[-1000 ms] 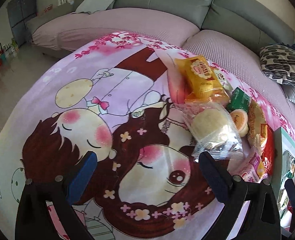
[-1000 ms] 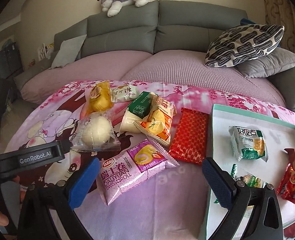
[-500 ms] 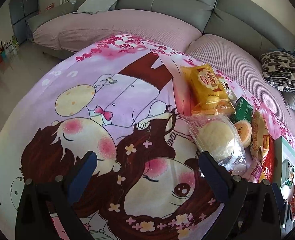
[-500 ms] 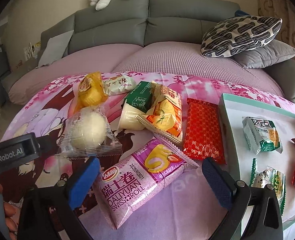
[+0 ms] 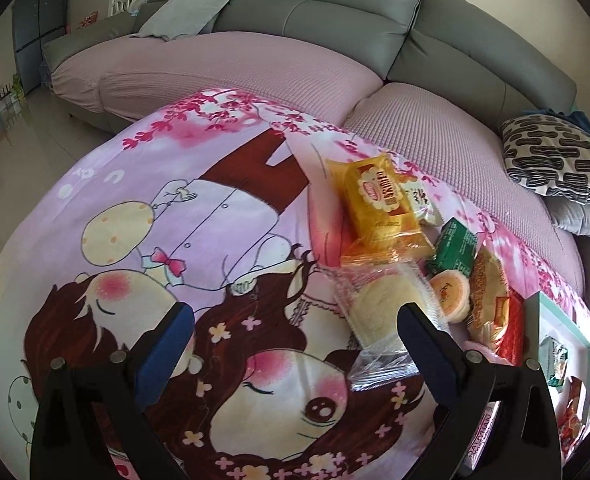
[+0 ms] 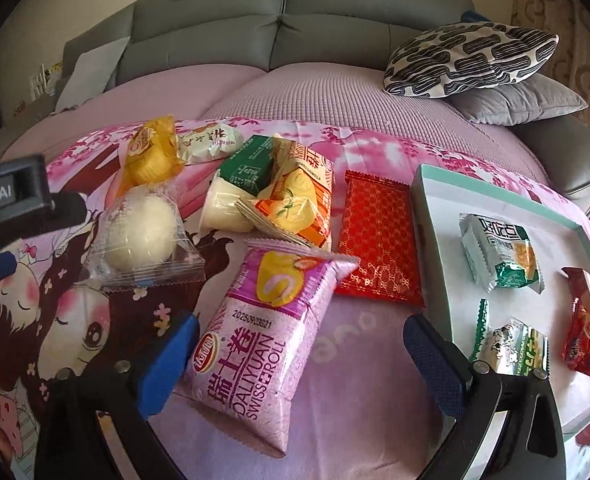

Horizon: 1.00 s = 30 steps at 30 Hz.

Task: Organize snacks
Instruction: 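Close the left tool on the clear-wrapped bun while the right tool closes on the pink Swiss roll pack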

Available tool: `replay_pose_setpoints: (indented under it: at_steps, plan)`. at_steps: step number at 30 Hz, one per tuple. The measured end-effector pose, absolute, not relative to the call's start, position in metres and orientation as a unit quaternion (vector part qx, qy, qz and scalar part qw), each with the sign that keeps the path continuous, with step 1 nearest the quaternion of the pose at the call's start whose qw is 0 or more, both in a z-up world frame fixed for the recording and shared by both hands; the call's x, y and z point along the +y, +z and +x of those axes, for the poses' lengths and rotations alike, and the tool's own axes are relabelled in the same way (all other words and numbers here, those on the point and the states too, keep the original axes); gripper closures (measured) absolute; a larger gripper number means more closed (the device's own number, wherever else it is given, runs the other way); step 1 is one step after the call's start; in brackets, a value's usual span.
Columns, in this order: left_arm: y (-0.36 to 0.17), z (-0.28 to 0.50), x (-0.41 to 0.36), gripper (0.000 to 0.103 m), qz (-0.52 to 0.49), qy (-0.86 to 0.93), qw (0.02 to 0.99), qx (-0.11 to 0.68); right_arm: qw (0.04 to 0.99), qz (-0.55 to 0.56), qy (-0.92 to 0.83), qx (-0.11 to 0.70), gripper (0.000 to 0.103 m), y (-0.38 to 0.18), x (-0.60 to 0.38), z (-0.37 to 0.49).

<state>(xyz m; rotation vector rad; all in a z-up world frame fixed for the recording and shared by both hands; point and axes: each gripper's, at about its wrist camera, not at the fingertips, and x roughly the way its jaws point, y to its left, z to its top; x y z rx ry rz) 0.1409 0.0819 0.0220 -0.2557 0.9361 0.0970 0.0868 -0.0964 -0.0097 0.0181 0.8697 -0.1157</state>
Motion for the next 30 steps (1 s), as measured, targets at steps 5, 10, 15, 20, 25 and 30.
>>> replay_pose_setpoints:
  at_steps: [5, 10, 15, 20, 25, 30]
  plan:
    - [0.023, 0.146, 0.071, 0.002, -0.125, 0.03, 0.887, 0.444, 0.906, 0.001, -0.052, 0.42, 0.005, -0.005, -0.1, 0.083]
    - [0.021, 0.152, 0.062, 0.002, -0.133, 0.006, 0.89, 0.436, 0.906, 0.01, -0.045, 0.421, 0.018, -0.004, -0.103, 0.083]
    - [0.015, 0.157, 0.049, 0.002, -0.114, -0.003, 0.888, 0.446, 0.907, 0.004, -0.035, 0.419, 0.03, -0.004, -0.098, 0.082]
    - [0.006, 0.165, 0.038, 0.002, -0.095, -0.011, 0.885, 0.457, 0.904, 0.003, -0.034, 0.426, 0.032, -0.007, -0.096, 0.083]
    - [-0.003, 0.168, 0.032, 0.002, -0.093, -0.012, 0.879, 0.467, 0.902, 0.002, -0.031, 0.43, 0.033, -0.008, -0.097, 0.083]
    - [-0.008, 0.168, 0.035, 0.013, -0.116, -0.023, 0.872, 0.476, 0.902, 0.005, -0.026, 0.43, 0.041, -0.008, -0.098, 0.084]
